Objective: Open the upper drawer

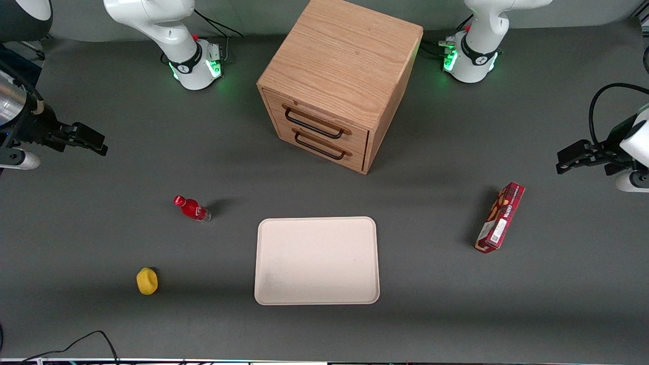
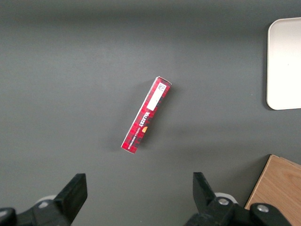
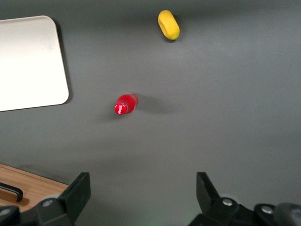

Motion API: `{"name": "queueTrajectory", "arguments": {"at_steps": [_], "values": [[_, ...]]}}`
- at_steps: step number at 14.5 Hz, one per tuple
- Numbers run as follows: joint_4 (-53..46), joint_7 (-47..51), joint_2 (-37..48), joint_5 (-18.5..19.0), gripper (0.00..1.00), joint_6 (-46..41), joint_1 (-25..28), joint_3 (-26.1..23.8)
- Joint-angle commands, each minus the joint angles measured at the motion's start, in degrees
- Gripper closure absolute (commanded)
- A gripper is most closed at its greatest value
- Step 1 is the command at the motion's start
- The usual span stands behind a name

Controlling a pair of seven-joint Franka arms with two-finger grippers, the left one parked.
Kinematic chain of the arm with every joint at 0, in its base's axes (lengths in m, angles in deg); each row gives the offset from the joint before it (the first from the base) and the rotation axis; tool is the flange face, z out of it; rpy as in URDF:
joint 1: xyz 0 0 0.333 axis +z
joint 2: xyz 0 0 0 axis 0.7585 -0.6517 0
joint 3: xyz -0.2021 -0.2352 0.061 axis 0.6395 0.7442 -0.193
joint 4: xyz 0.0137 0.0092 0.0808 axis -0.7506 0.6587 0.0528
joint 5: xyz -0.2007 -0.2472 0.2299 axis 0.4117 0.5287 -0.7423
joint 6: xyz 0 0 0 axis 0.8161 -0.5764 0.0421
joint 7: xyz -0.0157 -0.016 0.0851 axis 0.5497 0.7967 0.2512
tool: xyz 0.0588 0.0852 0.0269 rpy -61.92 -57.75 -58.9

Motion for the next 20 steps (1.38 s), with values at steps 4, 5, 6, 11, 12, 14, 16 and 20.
{"name": "queueTrajectory", "arguments": {"at_steps": [4, 5, 6, 11, 12, 14, 16, 20], "values": [[-2.92, 1.47, -0.62, 0.23, 0.0, -1.82, 0.42, -0.06], [-3.62, 1.21, -0.97, 0.23, 0.0, -2.0, 0.42, 0.03], [-3.98, 0.77, -1.14, 0.23, 0.0, -2.0, 0.51, -0.06], [-5.56, -3.33, -1.06, -8.79, 0.0, -6.66, 0.77, -0.67], [-5.56, -7.45, -1.06, -12.13, 0.0, -6.75, 0.69, -1.98], [-5.39, -19.72, -1.06, -13.65, 0.0, -7.71, 0.78, -5.92], [-6.09, -25.59, -3.24, -14.27, 0.0, -7.01, 0.78, -10.94], [-7.58, -34.26, -11.23, -20.42, 0.0, -5.18, 0.86, -19.63]]}}
